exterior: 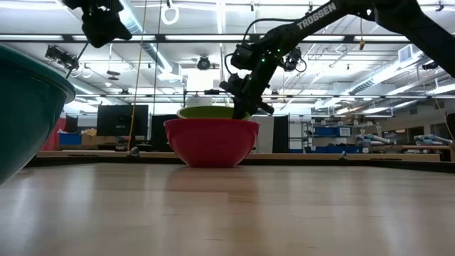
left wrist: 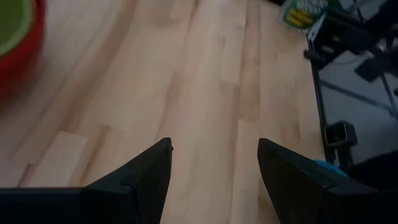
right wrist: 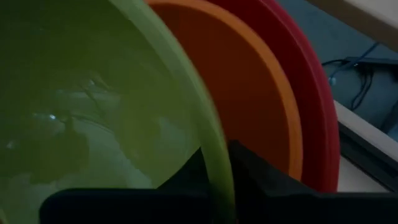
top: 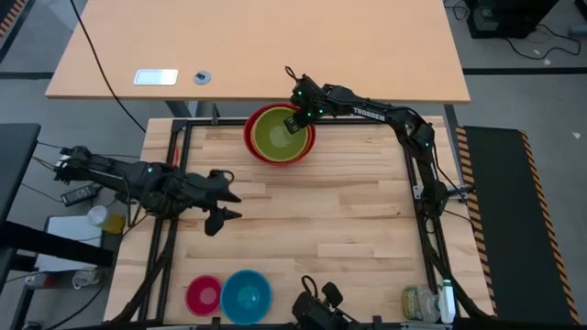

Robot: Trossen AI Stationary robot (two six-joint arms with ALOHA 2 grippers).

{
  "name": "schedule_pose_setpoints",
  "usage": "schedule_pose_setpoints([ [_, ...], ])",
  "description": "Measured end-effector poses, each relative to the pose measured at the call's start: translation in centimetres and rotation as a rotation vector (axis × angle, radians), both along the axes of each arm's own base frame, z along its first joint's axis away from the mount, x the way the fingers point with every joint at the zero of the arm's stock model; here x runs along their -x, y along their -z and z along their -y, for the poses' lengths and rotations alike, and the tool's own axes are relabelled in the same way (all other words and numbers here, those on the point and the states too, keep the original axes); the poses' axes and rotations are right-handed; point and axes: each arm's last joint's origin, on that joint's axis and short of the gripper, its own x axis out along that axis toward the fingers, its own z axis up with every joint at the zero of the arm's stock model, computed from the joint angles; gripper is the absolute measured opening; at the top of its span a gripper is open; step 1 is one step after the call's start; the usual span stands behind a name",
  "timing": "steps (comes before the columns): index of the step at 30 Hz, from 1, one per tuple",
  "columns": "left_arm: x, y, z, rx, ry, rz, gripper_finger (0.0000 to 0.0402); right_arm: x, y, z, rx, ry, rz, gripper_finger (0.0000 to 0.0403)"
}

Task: Nest bowls inside each other by size order
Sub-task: Stack the green bowl on the orange bowl

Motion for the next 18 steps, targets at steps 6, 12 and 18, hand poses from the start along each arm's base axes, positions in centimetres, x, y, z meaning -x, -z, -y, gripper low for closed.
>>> schedule_pose_setpoints([
  [6, -0.5, 0.6, 0.9, 0.016, 0.030, -0.041, 0.0240, 0.1, 0.1, -0.1, 0.006, -0.020, -0.014, 0.0081],
  [12, -0.3, 0.5, 1.6, 0.066, 0.067, -0.044, 0.0240, 0.6, 0.2, 0.3, -0.023, -0.036, -0.036, 0.0117],
  [18, -0.2, 0.6, 1.7, 0.069, 0.070, -0.048, 0.0240, 1.2, 0.3, 0.9, -0.070, -0.026, -0.017, 0.0178],
])
